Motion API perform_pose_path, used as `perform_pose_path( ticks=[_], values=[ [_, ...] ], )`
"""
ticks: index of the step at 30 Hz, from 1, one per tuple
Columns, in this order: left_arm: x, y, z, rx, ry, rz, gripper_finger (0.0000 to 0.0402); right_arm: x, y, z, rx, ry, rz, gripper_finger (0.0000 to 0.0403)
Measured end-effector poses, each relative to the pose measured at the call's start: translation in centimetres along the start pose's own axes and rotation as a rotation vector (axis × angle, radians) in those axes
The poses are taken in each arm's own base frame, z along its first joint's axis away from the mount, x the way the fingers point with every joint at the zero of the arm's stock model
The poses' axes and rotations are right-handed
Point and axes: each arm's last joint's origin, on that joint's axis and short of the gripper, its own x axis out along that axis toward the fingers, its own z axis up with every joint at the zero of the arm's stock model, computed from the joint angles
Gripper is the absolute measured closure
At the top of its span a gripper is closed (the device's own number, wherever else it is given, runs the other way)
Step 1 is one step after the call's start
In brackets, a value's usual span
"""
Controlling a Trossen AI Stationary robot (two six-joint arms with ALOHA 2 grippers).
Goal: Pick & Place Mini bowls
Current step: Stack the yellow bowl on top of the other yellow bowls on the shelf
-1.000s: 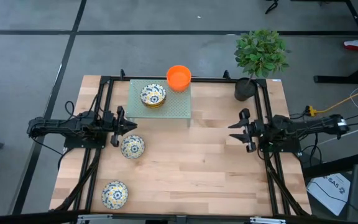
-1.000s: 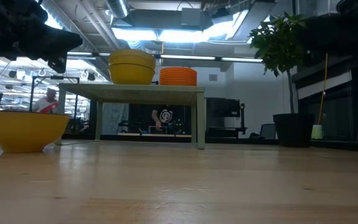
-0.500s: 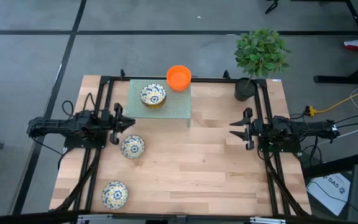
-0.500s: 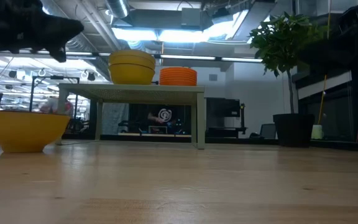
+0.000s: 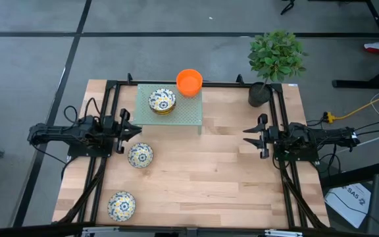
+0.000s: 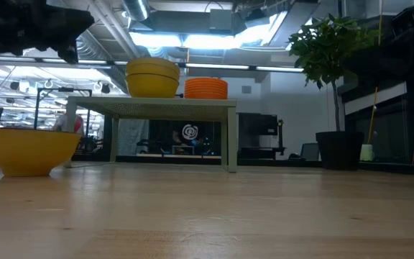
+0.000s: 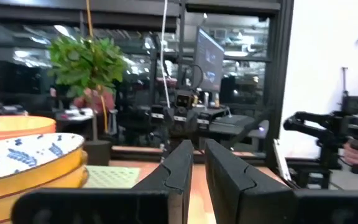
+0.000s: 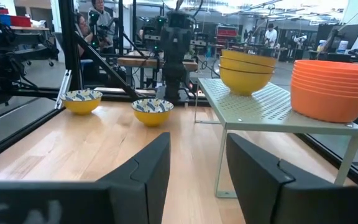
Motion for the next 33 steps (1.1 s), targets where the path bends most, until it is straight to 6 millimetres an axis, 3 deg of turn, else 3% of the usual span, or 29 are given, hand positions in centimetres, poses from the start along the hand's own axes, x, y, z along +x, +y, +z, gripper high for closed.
perform_pose_path(
  ticks=[10,17,25,33],
  values=[
    [2.1,-0.8,3.9,-0.007,0.252,-0.101,0.0363,0.0,0.0,0.0,-0.007,0.001,0.0,0.0247],
    [4.9,-2.2,5.2,-0.013,0.38,-0.228,0.0363,0.0,0.0,0.0,-0.007,0.001,0.0,0.0247],
    [7.9,-4.9,6.4,0.0,0.623,-0.293,0.0363,0.0,0.0,0.0,-0.006,0.001,0.0,0.0247],
    [9.7,-8.4,8.0,0.073,0.903,-0.282,0.0374,0.0,0.0,0.0,-0.007,0.001,0.0,0.0247]
  ],
)
